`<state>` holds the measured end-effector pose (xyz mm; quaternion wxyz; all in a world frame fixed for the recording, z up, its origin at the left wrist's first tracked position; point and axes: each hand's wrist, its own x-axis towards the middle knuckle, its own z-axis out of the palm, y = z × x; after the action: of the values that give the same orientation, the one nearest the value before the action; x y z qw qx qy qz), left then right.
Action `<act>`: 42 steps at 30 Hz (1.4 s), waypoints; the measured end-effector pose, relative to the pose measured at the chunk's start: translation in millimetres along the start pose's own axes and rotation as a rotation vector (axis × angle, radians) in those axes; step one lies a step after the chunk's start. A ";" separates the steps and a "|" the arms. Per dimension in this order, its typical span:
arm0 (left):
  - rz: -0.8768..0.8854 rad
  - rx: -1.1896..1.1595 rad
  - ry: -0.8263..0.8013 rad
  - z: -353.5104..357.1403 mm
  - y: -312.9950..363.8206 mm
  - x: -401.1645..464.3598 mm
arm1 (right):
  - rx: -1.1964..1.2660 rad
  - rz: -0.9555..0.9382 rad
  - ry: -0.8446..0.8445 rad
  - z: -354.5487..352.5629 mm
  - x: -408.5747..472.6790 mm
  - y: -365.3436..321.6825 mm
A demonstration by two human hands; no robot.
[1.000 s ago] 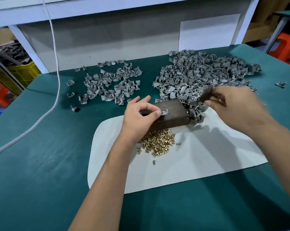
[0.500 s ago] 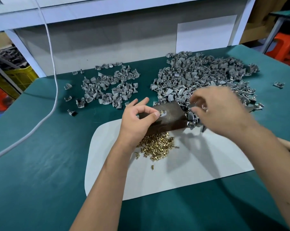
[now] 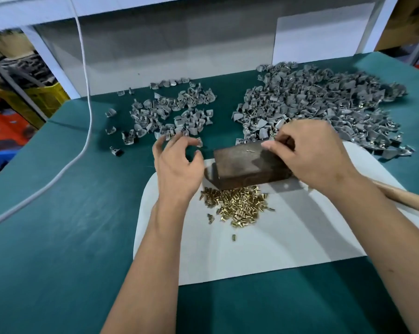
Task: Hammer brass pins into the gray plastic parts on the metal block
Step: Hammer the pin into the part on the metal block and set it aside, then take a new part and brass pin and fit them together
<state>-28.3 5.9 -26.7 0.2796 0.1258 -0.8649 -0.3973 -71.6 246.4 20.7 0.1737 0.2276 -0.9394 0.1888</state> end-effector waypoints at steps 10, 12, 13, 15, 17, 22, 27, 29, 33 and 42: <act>0.041 0.351 -0.278 2.1 -4.1 -1.3 | 0.036 0.201 0.176 0.3 11.6 25.1; 0.058 0.332 -0.235 3.5 -3.8 0.2 | 0.085 0.053 0.179 -1.5 7.0 14.9; 0.072 0.321 -0.218 4.3 -4.0 1.3 | 0.130 -0.048 0.131 -3.2 3.6 5.3; 0.103 0.334 -0.242 5.8 -5.0 4.0 | 0.265 -0.262 -0.083 -5.6 -6.6 -20.0; 0.125 0.391 -0.320 7.9 -6.7 6.6 | 0.354 -0.447 -0.326 -2.5 -18.1 -42.7; 0.194 0.277 -0.261 7.5 -11.0 10.8 | 0.332 -0.532 -0.641 10.3 -31.1 -66.0; 0.181 0.176 -0.128 6.7 -8.3 5.0 | 0.350 -0.462 -0.766 10.2 -30.5 -61.1; 0.136 0.060 -0.092 6.7 -5.9 4.7 | 0.364 -0.460 -0.785 10.6 -31.8 -62.1; -0.014 -0.284 0.058 7.6 2.6 5.7 | 0.346 -0.484 -0.692 11.3 -32.3 -64.4; -0.091 -0.690 0.149 4.6 13.4 2.1 | 0.647 -0.352 -0.118 10.9 -29.0 -59.8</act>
<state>-32.6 16.5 -18.2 0.3502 0.0909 -0.6505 -0.6678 -20.4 202.8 15.7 0.0679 0.4392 -0.7860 0.4298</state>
